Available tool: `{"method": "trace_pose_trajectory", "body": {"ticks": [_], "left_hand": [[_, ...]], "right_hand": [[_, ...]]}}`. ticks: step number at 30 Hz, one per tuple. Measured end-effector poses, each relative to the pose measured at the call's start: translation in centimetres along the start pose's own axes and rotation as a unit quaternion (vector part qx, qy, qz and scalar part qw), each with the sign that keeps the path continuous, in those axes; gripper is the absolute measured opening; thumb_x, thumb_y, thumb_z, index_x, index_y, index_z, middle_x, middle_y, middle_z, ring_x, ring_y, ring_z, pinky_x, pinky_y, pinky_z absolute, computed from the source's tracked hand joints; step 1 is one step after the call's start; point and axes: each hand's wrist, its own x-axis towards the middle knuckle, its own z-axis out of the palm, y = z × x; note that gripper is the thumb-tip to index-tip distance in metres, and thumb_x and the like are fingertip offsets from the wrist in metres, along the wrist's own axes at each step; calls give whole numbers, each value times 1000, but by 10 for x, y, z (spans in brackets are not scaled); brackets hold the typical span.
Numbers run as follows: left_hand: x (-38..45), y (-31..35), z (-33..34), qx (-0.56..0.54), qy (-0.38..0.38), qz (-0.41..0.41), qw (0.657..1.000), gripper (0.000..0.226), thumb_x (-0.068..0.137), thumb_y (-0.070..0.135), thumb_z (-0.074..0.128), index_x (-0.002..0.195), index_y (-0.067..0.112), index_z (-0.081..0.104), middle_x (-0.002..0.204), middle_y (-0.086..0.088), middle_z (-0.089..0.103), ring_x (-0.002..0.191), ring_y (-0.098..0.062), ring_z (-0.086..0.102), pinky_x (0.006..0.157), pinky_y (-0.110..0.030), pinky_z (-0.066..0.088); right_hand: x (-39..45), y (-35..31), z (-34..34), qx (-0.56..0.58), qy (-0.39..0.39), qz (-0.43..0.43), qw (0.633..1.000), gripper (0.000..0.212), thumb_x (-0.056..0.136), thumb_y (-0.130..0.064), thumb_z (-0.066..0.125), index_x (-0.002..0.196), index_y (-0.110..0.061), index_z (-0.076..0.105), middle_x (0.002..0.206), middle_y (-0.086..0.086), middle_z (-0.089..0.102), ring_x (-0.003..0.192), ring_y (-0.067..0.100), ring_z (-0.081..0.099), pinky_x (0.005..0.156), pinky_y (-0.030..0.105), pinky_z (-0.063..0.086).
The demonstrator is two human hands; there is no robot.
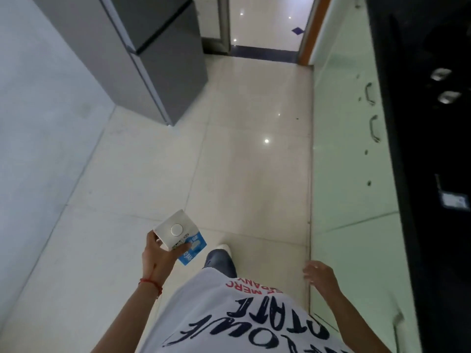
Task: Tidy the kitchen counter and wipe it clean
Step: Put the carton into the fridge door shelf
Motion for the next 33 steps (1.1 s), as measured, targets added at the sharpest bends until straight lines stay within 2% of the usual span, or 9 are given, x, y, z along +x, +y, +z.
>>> {"method": "trace_pose_trajectory", "body": {"ticks": [3, 5, 7, 11, 19, 24, 28, 31, 33], "left_hand": [[43, 12, -15, 9, 13, -15, 1000, 68, 65, 14, 81, 120, 13, 42, 126, -10, 55, 110, -24, 52, 85, -38, 47], [73, 29, -21, -3, 19, -18, 1000, 72, 60, 21, 83, 119, 15, 42, 122, -7, 56, 110, -23, 51, 83, -36, 46], [103, 51, -24, -17, 16, -14, 1000, 72, 53, 28, 81, 114, 20, 42, 115, -2, 54, 105, -20, 50, 81, -36, 47], [164, 102, -17, -23, 20, 20, 999, 64, 67, 11, 79, 118, 12, 42, 112, -1, 53, 103, -20, 50, 79, -35, 47], [278, 199, 6, -38, 68, 45, 996, 66, 69, 11, 77, 124, 8, 40, 123, -7, 53, 106, -17, 47, 83, -32, 44], [323, 227, -1, -57, 123, -8, 991, 68, 69, 12, 78, 125, 10, 38, 130, -12, 53, 120, -28, 49, 88, -38, 46], [342, 234, -18, -81, 173, -61, 980, 65, 68, 10, 78, 121, 11, 40, 128, -11, 54, 106, -18, 47, 86, -37, 47], [355, 231, -36, -105, 214, -101, 966, 63, 68, 9, 78, 119, 13, 41, 127, -11, 54, 103, -18, 46, 82, -35, 47], [370, 229, -48, -115, 237, -124, 957, 65, 68, 10, 78, 122, 12, 41, 127, -11, 54, 104, -19, 47, 86, -40, 48]], "right_hand": [[22, -47, 25, -16, -3, -6, 1000, 24, 90, 1, 49, 111, 7, 58, 86, 11, 60, 66, 18, 53, 43, 9, 43], [36, -77, 39, -20, -5, -5, 1000, 25, 90, -2, 49, 112, 4, 58, 89, 11, 60, 68, 20, 55, 53, 19, 44], [48, -106, 51, -29, 0, -4, 1000, 24, 89, -3, 50, 112, 0, 59, 96, 13, 61, 70, 22, 56, 59, 24, 41], [71, -163, 70, -50, -5, -12, 999, 19, 90, -5, 50, 106, -4, 59, 94, 14, 61, 70, 22, 56, 59, 25, 40], [162, -298, 98, -85, -34, -22, 996, 13, 91, -8, 49, 99, -7, 59, 81, 10, 61, 65, 20, 56, 57, 27, 40], [214, -408, 126, -160, -87, -48, 982, 13, 91, -9, 49, 98, -7, 60, 77, 7, 62, 63, 20, 56, 57, 27, 40], [244, -503, 170, -228, -118, -92, 962, 13, 91, -13, 50, 93, -7, 62, 74, 6, 62, 64, 21, 57, 59, 27, 41], [254, -566, 218, -241, -142, -118, 953, 12, 89, -15, 52, 91, -11, 63, 76, 5, 65, 64, 20, 60, 63, 28, 42], [256, -603, 254, -241, -160, -137, 947, 11, 87, -16, 53, 87, -14, 63, 78, 6, 65, 65, 18, 61, 67, 29, 42]]}}
